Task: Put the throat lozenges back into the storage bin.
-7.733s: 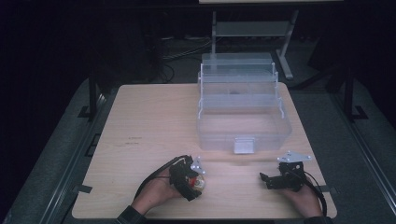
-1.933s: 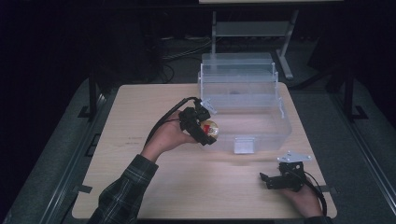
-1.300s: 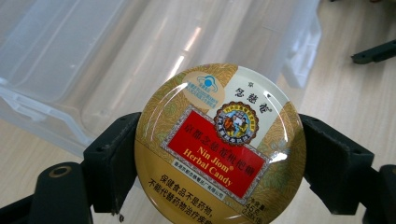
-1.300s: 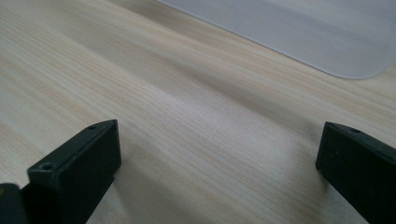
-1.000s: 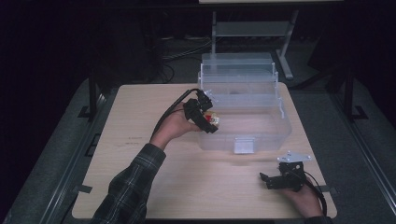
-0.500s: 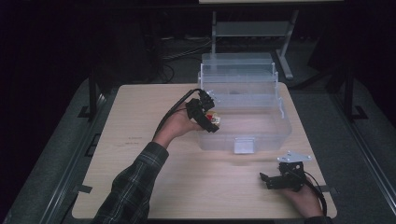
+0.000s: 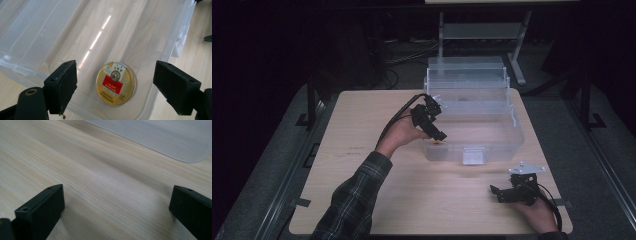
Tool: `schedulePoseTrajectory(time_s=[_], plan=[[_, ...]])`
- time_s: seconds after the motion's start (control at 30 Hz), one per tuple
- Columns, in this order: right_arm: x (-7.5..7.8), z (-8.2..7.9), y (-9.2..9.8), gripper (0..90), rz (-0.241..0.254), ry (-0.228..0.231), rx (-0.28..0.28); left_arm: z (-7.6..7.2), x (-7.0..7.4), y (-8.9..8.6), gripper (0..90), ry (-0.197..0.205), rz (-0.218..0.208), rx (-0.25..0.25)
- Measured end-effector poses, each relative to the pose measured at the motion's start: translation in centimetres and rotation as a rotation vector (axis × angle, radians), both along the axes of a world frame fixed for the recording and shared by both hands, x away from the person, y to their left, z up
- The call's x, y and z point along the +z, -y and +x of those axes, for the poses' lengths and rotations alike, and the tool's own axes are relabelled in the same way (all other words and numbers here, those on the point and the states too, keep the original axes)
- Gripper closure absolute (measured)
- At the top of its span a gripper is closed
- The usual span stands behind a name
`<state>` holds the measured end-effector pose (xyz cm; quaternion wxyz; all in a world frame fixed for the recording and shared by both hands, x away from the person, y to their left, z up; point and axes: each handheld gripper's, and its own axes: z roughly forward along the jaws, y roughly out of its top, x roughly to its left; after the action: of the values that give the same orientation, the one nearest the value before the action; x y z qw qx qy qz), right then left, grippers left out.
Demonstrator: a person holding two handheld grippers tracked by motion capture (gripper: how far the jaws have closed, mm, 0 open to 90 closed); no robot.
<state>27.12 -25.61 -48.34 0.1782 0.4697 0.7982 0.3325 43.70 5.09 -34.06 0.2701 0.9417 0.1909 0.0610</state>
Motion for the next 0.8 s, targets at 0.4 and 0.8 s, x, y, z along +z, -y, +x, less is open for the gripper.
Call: schedulePoseTrajectory(time_s=[0.4,0.8], plan=[[0.0,0.0,0.0,0.0,0.0,0.0,0.0,-0.9,1.1,-1.8,18.7,0.028,-0.018,0.01],[0.0,0.0,0.0,0.0,0.0,-0.001,0.0,-2.2,1.1,-4.2,16.4,0.048,-0.027,0.039]])
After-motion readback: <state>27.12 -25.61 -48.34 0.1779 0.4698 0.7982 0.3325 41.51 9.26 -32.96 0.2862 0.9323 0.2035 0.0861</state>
